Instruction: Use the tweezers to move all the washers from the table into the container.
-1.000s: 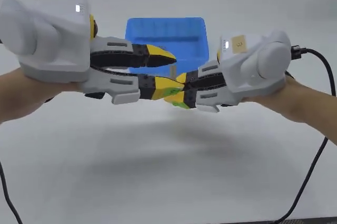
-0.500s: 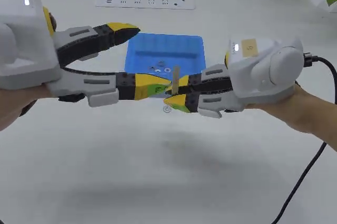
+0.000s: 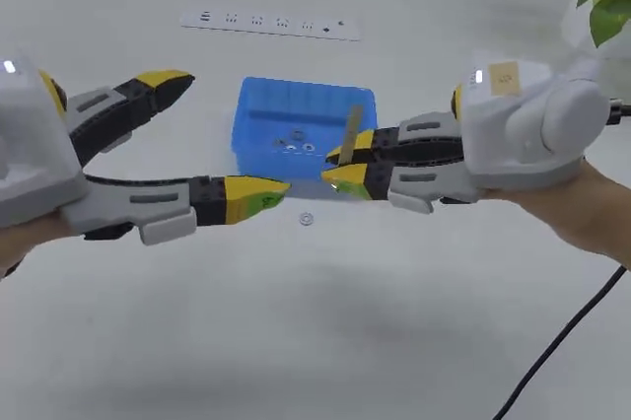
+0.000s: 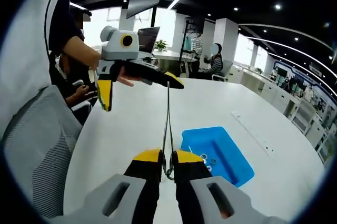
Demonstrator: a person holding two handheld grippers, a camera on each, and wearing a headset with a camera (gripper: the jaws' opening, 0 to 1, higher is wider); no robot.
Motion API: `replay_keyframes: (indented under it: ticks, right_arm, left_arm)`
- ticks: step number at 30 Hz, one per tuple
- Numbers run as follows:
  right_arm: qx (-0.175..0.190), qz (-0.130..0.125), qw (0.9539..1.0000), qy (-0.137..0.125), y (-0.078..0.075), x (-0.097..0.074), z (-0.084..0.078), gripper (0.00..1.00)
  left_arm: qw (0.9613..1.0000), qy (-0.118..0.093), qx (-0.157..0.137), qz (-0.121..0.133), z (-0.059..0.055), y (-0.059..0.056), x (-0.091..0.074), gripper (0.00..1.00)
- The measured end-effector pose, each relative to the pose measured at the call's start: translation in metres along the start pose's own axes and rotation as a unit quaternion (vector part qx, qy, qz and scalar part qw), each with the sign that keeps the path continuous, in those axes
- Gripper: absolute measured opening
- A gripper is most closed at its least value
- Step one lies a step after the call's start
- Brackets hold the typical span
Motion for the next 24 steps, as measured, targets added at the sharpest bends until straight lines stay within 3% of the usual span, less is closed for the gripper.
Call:
replay_keyframes:
  ticks: [8,12,21,24]
  right_arm:
    - [-0.004,-0.006,0.9998,-0.017,-0.018,0.007,0.012,0.09]
    - [-0.007,-0.006,0.9998,-0.02,-0.027,0.012,0.013,0.09]
    - [-0.002,-0.018,0.9996,-0.023,-0.06,0.031,0.006,0.09]
    - [0.007,-0.021,0.9996,-0.018,-0.073,0.04,-0.002,0.09]
  left_arm:
    - [0.9992,0.034,-0.003,-0.021,-0.021,-0.011,-0.006,0.99]
    - [0.9987,0.04,-0.018,-0.024,-0.029,-0.011,-0.01,1.0]
    - [0.9982,0.05,-0.028,-0.015,-0.037,-0.008,-0.013,1.0]
    - [0.9989,0.042,-0.019,0.002,-0.037,-0.005,-0.013,1.0]
Point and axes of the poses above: the centre of the closed fingertips' face, and the gripper's own axes: x roughly forward along the fingers, y roughly to its left, z roughly out of its top, the point moved 7 cm from there along -x, roughly backward along the fingers, and after that the axes turned 7 degrees about -x, right-handed, at the moved point
